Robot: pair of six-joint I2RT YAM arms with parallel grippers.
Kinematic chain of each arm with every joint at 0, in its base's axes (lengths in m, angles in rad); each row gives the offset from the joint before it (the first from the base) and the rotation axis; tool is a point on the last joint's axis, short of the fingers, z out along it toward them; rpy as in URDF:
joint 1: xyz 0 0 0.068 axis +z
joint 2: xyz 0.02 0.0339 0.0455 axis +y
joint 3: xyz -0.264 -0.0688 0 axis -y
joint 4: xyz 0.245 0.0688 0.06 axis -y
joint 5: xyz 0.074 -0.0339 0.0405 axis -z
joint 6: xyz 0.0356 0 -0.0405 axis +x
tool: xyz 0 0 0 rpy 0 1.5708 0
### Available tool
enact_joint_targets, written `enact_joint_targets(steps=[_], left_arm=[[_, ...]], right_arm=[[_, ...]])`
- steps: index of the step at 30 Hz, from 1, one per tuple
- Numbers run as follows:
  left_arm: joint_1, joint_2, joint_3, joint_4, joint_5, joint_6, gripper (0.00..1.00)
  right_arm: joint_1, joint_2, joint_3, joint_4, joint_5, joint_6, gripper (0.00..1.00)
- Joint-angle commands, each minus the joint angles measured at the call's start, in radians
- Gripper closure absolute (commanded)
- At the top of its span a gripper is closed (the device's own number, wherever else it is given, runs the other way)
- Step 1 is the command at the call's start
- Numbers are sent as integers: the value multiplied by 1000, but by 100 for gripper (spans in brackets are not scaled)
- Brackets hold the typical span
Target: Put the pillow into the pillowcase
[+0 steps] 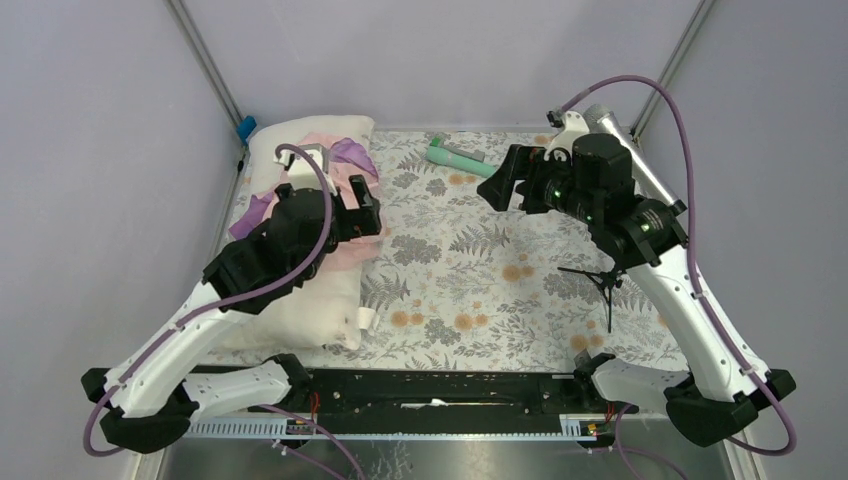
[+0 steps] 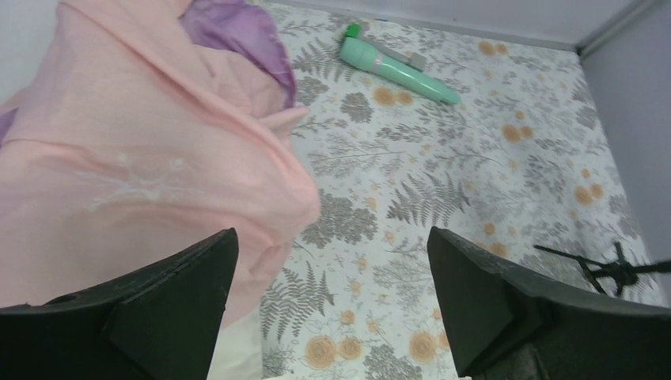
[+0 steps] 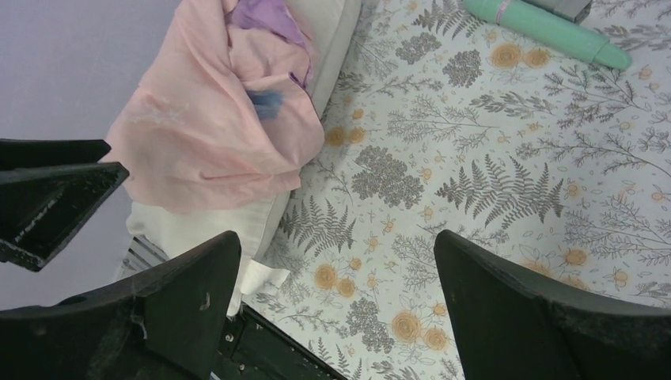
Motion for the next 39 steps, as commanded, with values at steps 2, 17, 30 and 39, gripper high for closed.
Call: enact_joint_targets(steps=[2, 17, 30, 39], left_arm=[[209, 12, -56, 40, 230, 24, 1], [545, 208, -62, 126, 276, -7, 1], [547, 212, 139, -65, -6, 101, 1], [657, 412, 85, 107, 181, 134, 1]], right_arm=[[49, 18, -26, 25, 32, -5, 0], [211, 29, -268, 159, 117, 22, 1], [209, 35, -319, 193, 198, -50, 0], [210, 44, -307, 198, 226, -59, 0]])
